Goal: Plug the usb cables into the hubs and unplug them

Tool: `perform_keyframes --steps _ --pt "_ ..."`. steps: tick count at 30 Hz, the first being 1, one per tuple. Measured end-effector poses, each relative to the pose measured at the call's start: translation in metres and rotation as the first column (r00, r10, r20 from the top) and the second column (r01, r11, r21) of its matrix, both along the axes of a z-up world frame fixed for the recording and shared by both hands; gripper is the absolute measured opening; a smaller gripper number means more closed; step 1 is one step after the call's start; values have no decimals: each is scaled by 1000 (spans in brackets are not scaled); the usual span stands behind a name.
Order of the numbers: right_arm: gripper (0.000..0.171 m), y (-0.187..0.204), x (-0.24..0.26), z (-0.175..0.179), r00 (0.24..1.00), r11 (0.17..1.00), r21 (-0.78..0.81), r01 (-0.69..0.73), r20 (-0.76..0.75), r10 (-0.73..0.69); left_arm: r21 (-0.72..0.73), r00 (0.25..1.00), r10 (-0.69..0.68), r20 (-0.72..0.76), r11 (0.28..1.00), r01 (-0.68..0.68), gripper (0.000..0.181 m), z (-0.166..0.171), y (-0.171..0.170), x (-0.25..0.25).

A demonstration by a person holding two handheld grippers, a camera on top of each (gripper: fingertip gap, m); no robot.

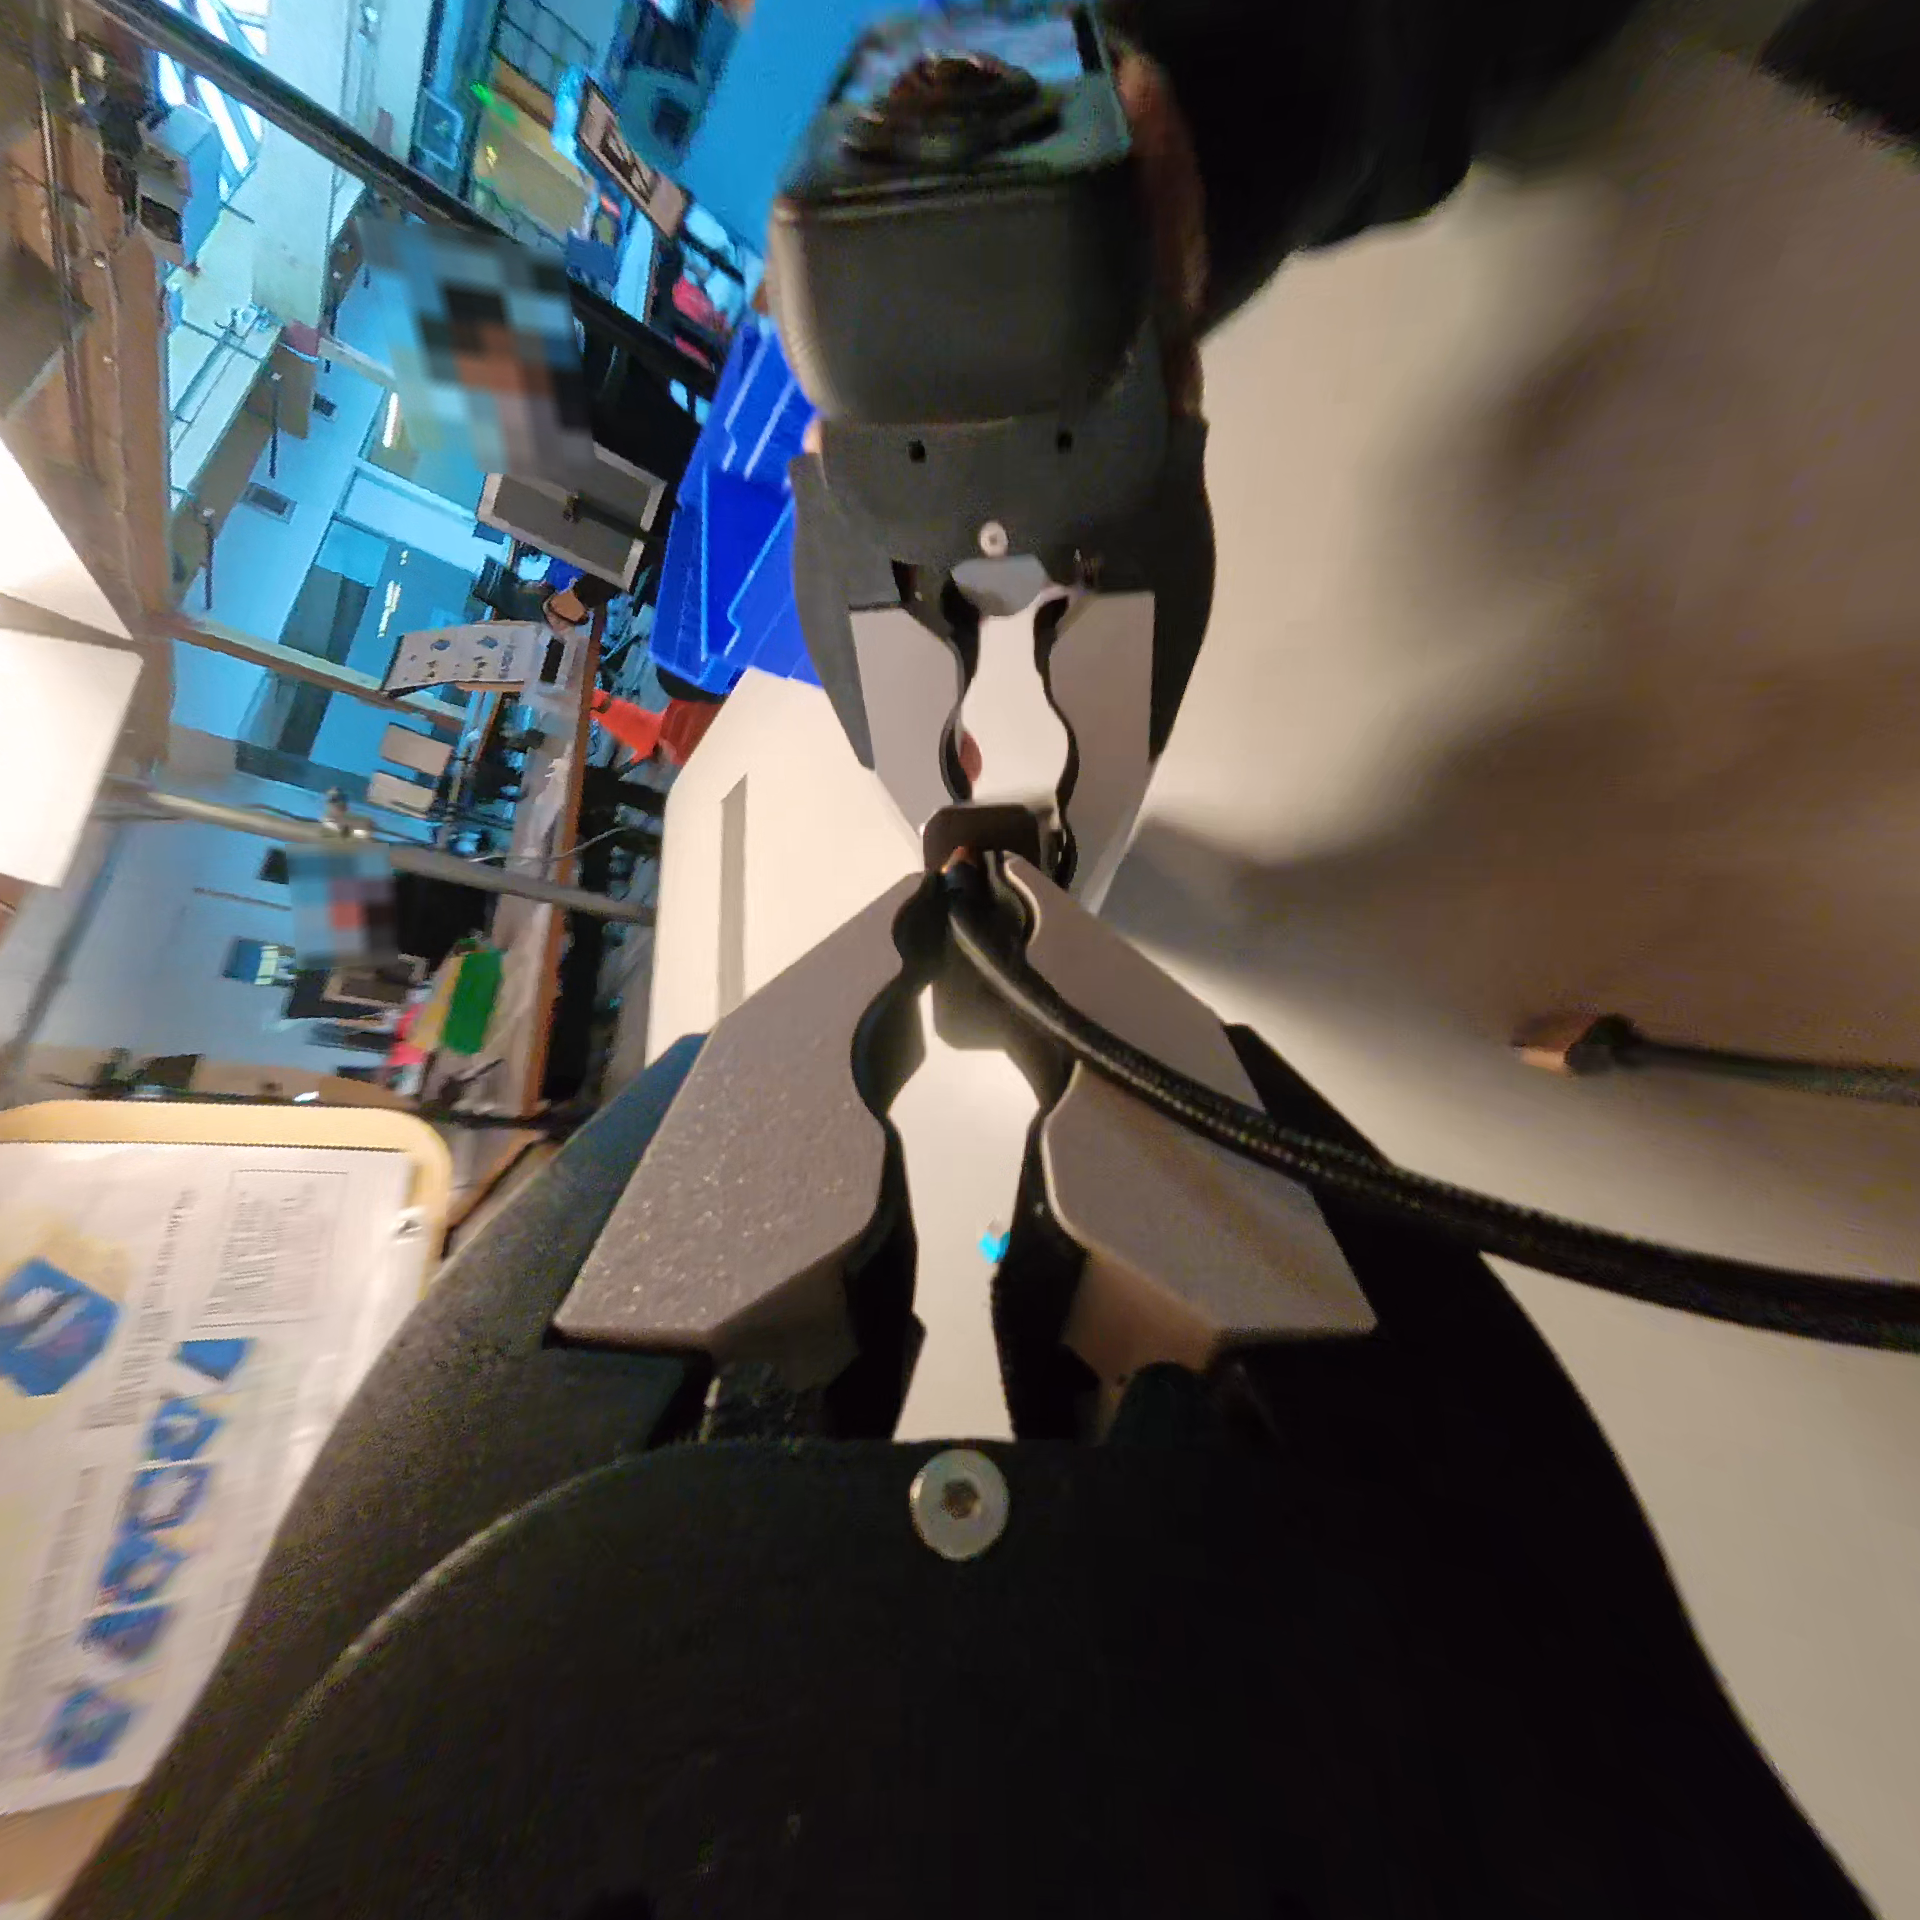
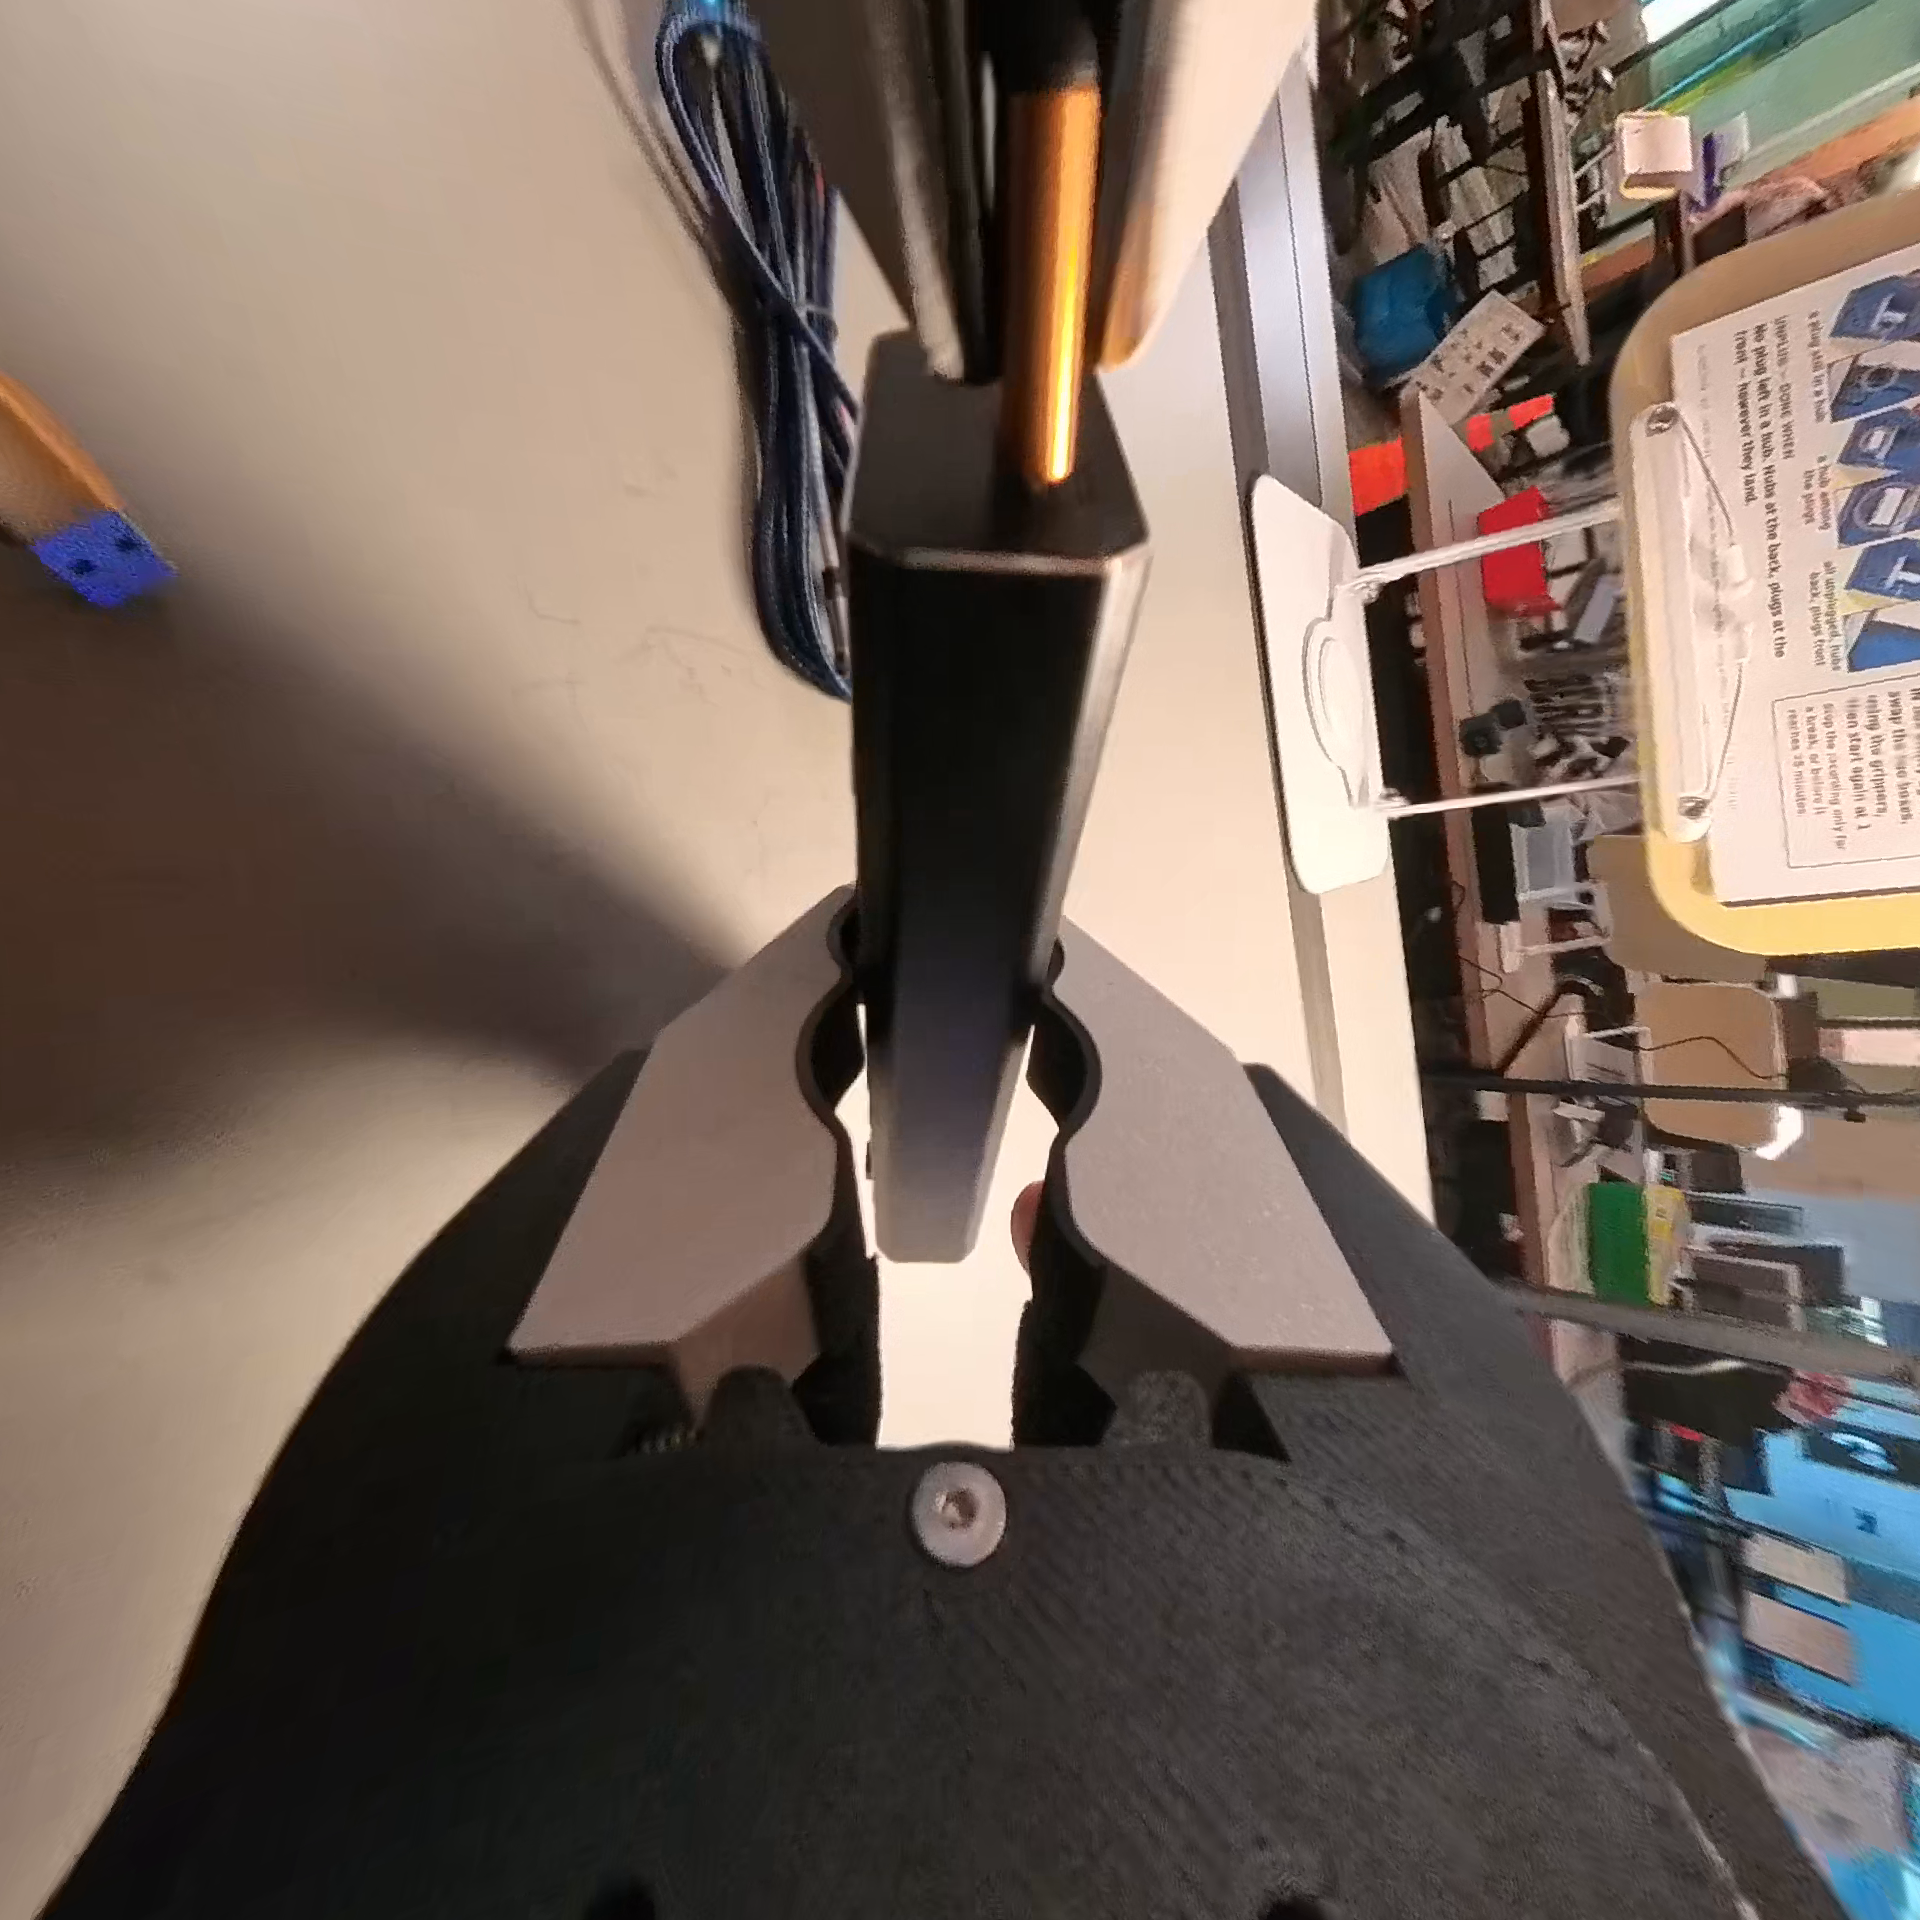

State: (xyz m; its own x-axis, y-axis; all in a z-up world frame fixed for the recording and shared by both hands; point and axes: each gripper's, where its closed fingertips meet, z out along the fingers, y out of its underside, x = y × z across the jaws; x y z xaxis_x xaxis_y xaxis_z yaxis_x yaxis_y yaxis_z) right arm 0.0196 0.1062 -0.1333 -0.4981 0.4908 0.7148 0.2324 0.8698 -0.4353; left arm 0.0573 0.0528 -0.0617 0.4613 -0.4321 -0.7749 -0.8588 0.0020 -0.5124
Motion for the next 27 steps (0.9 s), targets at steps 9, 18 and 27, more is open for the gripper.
perform_keyframes --steps 9,18,27 --pt "25 18 -18 35 968 964 -228 134 -180 -177 0 812 88 577 994 -107 49 26 20 -26" --pt "25 69 -21 65 806 922 -89 377 -459 -373 8 482 114 869 970 -243 41 35 40 -38" --pt "26 75 -22 62 764 884 74 462 -538 -355 139 587 88 805 933 -332 28 43 39 -28"
